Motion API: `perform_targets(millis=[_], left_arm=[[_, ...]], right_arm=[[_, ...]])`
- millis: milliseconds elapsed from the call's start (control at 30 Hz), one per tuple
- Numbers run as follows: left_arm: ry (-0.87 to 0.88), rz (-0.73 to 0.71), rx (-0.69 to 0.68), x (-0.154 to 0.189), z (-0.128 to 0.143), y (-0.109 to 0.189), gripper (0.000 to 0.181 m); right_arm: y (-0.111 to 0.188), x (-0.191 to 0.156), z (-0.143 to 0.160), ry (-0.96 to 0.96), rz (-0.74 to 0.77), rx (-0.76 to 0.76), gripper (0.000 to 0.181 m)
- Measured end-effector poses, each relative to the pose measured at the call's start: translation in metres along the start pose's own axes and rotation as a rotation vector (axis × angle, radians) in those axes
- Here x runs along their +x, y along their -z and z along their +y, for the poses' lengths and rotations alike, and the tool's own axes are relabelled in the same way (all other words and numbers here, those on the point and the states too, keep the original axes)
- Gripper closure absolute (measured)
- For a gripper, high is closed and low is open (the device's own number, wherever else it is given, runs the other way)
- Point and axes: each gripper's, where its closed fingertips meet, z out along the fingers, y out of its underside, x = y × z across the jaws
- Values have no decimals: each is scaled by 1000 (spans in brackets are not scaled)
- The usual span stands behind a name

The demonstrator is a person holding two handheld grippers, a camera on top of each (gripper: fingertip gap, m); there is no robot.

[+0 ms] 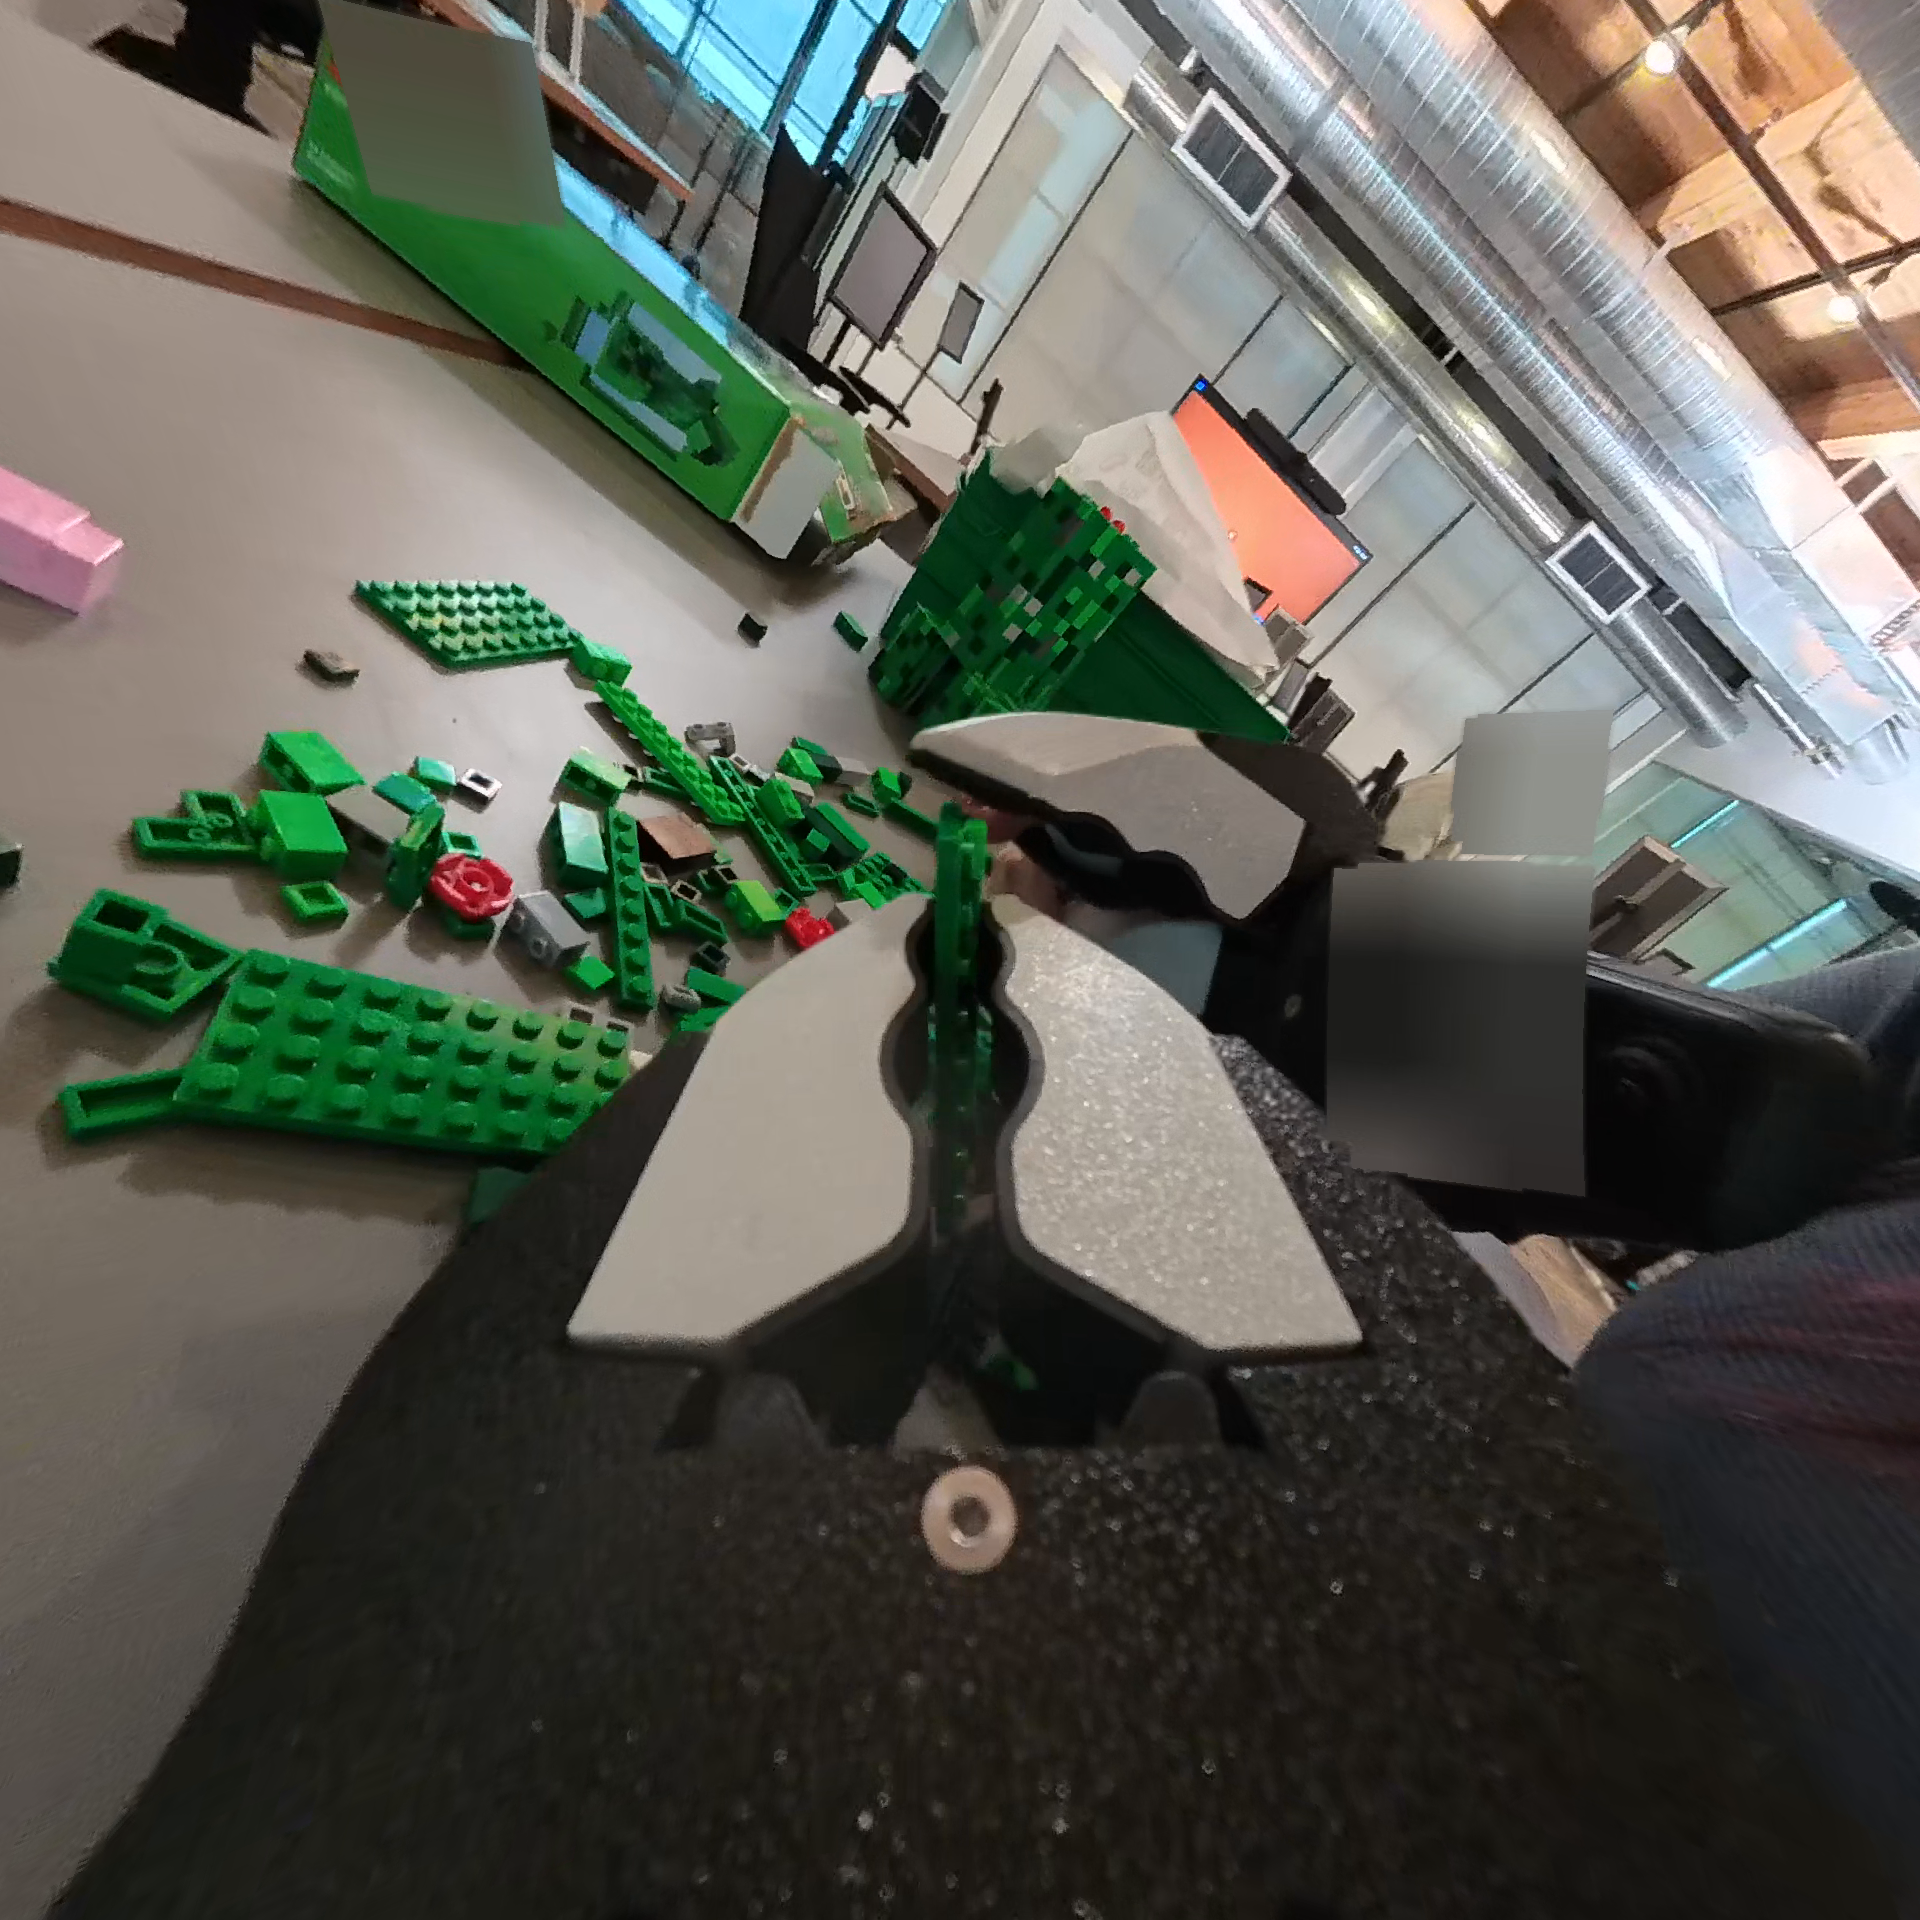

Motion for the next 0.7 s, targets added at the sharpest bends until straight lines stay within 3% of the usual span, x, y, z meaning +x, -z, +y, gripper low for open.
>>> perform_targets(millis=[167, 700], left_arm=[[12, 53, -7, 6, 0, -1, 176], [-32, 135, 24, 22, -4, -3, 175]], right_arm=[[1, 3, -1, -39, 5, 18, 105], [7, 15, -11, 111, 123, 48, 105]])
